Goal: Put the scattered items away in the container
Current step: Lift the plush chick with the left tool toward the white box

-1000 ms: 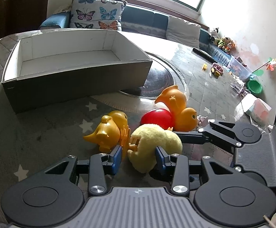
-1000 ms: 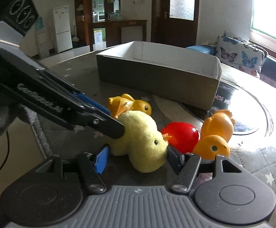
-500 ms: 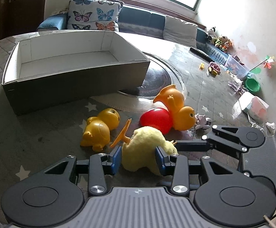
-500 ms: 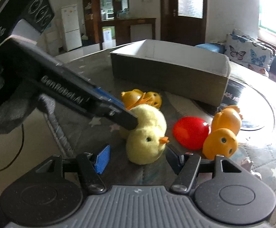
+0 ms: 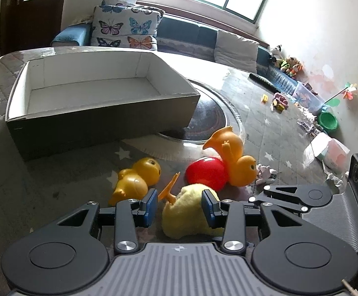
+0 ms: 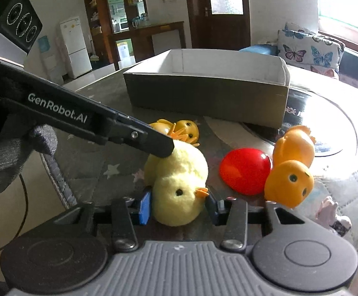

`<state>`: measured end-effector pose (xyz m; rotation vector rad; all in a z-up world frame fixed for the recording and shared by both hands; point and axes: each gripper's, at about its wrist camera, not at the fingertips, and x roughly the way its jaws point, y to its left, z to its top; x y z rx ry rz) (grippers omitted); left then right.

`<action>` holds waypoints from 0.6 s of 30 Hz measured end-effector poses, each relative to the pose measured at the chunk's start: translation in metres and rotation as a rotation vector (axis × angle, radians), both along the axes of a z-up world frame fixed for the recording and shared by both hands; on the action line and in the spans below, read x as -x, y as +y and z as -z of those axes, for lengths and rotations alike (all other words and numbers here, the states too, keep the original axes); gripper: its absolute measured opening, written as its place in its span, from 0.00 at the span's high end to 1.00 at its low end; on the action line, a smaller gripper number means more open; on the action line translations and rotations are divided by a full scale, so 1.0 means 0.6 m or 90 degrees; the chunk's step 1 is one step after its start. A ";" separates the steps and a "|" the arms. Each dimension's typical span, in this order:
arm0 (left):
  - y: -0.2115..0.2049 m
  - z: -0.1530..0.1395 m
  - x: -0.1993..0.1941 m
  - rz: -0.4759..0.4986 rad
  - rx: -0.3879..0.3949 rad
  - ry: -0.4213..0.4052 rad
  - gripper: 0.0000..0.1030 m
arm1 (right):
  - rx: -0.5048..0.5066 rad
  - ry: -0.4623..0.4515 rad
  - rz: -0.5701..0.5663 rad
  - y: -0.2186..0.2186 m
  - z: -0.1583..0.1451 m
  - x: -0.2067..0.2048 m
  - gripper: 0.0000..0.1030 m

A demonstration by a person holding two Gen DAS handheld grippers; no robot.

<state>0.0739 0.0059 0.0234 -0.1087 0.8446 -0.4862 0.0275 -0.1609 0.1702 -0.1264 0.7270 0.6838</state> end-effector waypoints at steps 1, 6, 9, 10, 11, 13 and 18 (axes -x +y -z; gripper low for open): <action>-0.001 0.000 -0.002 0.002 0.002 0.000 0.59 | 0.001 -0.001 -0.002 -0.001 0.000 0.001 0.57; -0.005 0.001 -0.011 0.006 0.009 0.004 0.59 | 0.011 -0.008 -0.016 -0.010 0.001 0.008 0.58; -0.006 0.003 -0.018 0.006 0.013 0.011 0.60 | 0.014 -0.009 -0.018 -0.016 0.002 0.010 0.58; -0.005 0.005 -0.020 0.005 0.015 0.015 0.60 | 0.014 -0.008 -0.017 -0.018 0.002 0.009 0.58; -0.005 0.006 -0.021 0.005 0.019 0.018 0.60 | 0.013 -0.008 -0.014 -0.018 0.002 0.009 0.57; -0.004 0.007 -0.019 0.005 0.022 0.020 0.60 | 0.011 -0.009 -0.008 -0.018 0.001 0.008 0.56; 0.002 0.011 -0.020 0.004 0.037 0.025 0.60 | 0.008 -0.015 0.003 -0.014 0.001 0.009 0.55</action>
